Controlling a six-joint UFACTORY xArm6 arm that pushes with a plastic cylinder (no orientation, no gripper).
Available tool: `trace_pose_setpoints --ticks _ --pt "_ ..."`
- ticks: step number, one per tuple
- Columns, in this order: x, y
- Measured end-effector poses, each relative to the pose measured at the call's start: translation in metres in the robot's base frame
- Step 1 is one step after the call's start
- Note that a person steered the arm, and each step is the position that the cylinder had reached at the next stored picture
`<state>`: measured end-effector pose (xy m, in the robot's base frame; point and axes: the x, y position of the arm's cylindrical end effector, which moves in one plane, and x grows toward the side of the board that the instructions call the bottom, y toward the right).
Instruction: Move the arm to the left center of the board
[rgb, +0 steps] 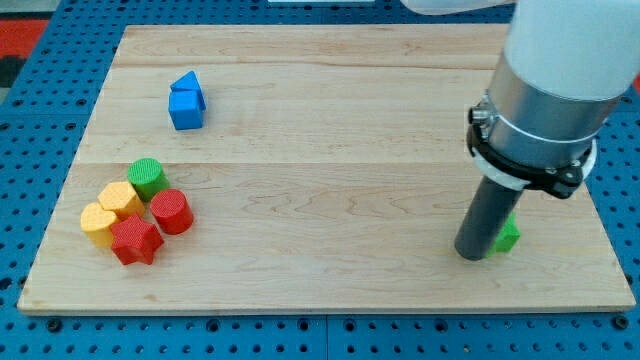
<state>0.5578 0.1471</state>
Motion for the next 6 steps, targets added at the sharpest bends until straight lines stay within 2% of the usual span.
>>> trace_pose_setpoints --ticks 1,2,3,5,6 --pt "0.0 -0.063" --pt "-0.036 -0.101" --pt "-0.091 -0.122" --pt "-0.137 -0.307" --pt "-0.136 -0.384"
